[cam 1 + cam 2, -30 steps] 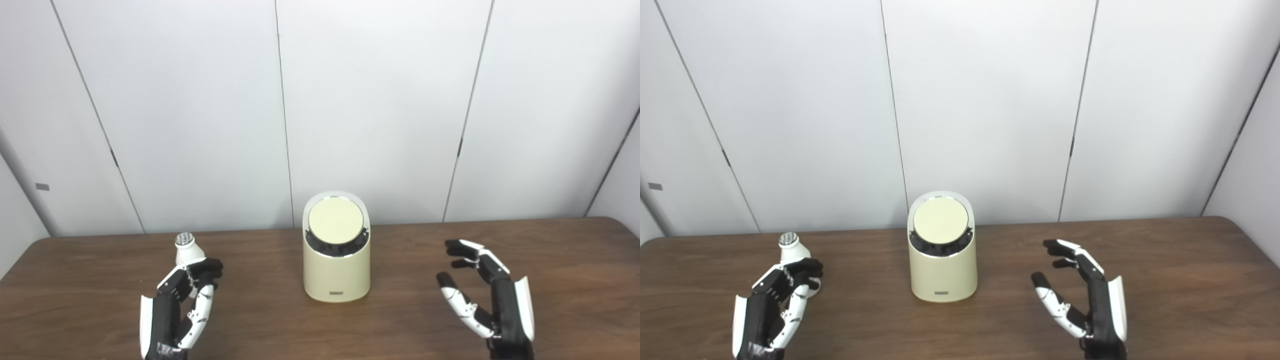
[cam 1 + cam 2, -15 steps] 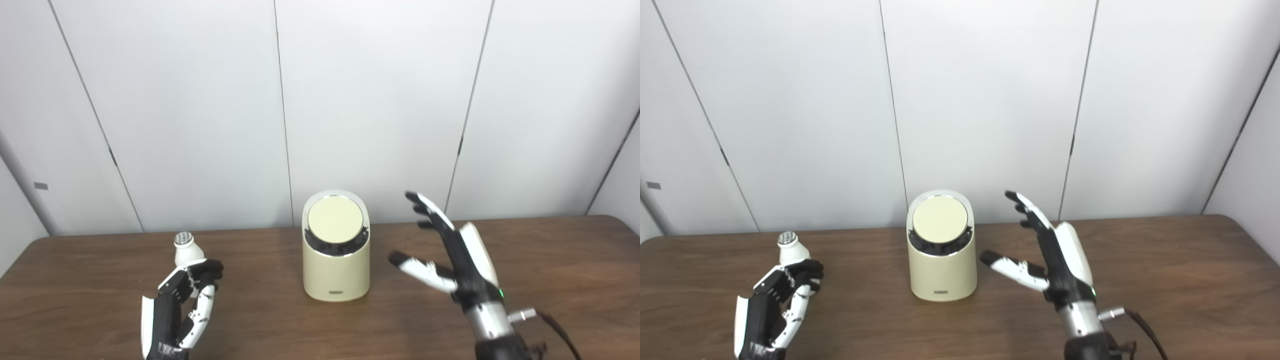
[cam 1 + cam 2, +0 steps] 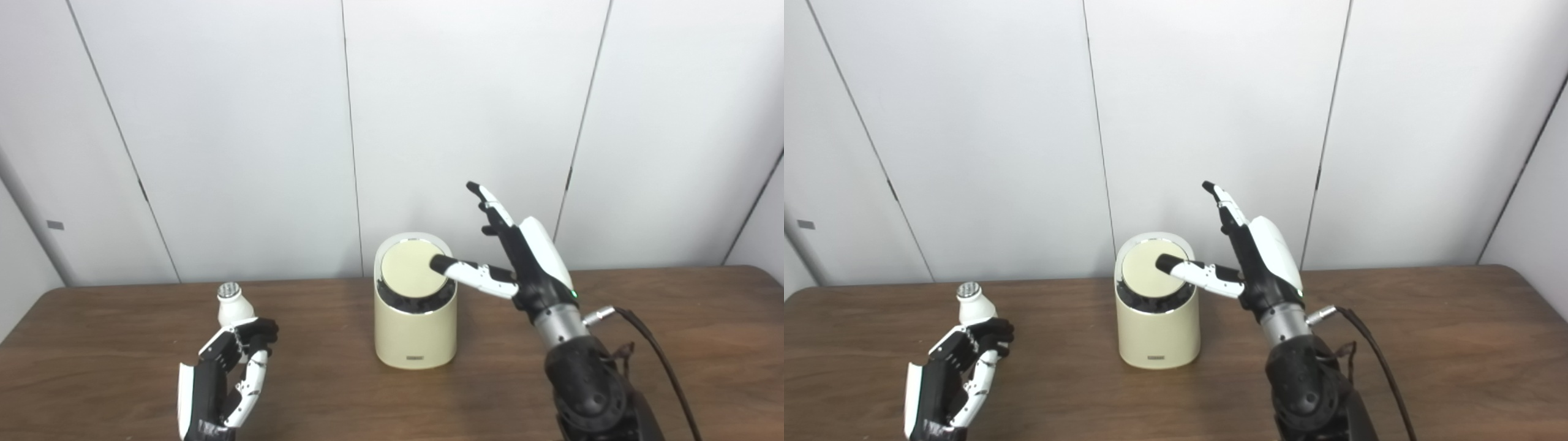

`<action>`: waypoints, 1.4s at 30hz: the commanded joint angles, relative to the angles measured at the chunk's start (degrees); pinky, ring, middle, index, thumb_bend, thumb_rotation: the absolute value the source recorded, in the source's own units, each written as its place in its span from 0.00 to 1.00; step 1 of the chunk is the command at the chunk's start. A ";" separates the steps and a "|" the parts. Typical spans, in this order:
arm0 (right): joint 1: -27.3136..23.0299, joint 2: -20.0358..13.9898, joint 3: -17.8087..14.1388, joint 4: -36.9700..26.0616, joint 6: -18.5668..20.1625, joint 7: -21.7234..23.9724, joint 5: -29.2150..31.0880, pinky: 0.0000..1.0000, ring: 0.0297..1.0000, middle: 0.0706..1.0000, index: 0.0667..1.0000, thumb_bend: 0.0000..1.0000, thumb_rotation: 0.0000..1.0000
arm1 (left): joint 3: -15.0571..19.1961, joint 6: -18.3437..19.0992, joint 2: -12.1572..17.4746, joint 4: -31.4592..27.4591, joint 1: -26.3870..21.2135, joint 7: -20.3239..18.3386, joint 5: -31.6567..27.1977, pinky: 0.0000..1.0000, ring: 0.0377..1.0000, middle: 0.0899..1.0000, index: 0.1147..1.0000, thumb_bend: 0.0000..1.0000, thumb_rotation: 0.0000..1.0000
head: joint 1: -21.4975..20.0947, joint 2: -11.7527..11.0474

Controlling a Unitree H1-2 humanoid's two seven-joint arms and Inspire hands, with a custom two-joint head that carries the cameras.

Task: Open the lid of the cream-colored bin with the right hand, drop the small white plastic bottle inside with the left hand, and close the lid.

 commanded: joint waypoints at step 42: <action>-9.59 0.71 5.68 21.23 0.07 -12.36 -8.69 0.89 0.95 0.95 0.94 0.84 0.35 | -0.97 -1.06 -1.28 -2.27 -1.10 0.36 1.09 0.52 0.59 0.59 0.55 0.20 0.40 | 0.60 0.33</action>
